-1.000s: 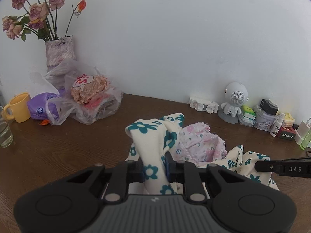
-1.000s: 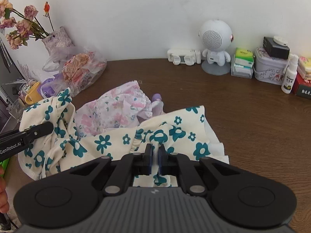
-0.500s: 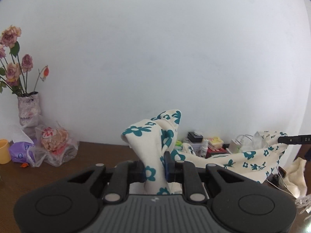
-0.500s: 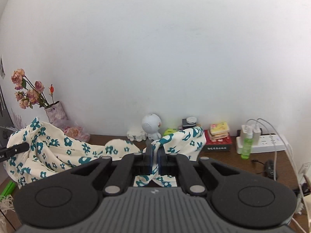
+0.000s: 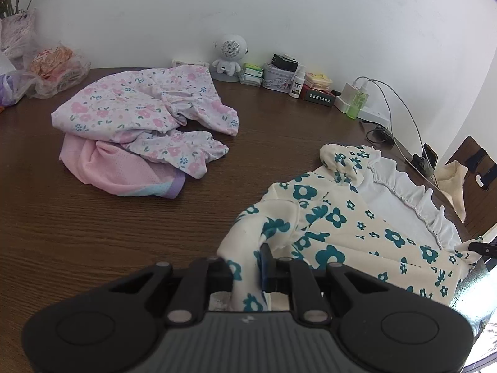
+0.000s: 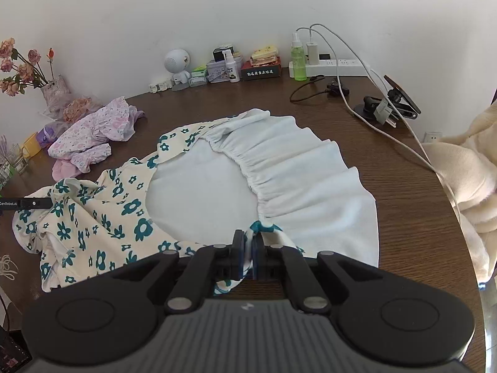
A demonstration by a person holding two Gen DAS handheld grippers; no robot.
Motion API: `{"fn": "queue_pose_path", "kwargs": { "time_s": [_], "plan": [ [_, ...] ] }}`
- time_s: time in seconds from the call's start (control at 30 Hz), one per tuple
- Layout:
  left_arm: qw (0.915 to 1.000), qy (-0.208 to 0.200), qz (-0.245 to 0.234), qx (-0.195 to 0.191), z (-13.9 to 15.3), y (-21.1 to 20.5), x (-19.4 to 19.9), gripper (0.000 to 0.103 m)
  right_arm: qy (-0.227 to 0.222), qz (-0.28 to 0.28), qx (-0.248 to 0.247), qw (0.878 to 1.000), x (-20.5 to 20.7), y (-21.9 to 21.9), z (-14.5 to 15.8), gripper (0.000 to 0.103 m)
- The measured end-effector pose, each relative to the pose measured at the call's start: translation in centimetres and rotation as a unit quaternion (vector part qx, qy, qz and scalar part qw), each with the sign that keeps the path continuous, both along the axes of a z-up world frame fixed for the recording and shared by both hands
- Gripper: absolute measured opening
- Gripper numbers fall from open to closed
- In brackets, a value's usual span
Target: Fold clothes
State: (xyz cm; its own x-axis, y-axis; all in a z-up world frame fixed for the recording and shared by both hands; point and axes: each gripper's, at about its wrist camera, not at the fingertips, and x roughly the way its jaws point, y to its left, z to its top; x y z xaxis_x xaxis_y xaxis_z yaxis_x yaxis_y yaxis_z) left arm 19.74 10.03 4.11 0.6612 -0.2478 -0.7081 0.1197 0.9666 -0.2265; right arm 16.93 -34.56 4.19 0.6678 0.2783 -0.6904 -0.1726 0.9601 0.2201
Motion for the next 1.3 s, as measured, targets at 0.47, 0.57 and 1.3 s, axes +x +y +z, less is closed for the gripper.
{"fn": "queue_pose_path", "kwargs": {
  "time_s": [0.47,0.57,1.3],
  "plan": [
    [0.9940,0.016,-0.085,0.066,-0.5,-1.9,-4.9,0.012,-0.002,-0.025,-0.072,0.997,5.9,0.5,-1.9,0.004],
    [0.9868,0.021,-0.129,0.096,-0.9,-3.3,-7.7,0.012,-0.006,-0.028,-0.096,0.995,8.3,1.2,-1.7,0.004],
    [0.9728,0.029,-0.218,0.073,-1.7,-8.8,-3.0,0.012,0.011,0.071,-0.113,0.991,26.0,15.2,1.1,0.071]
  ]
}}
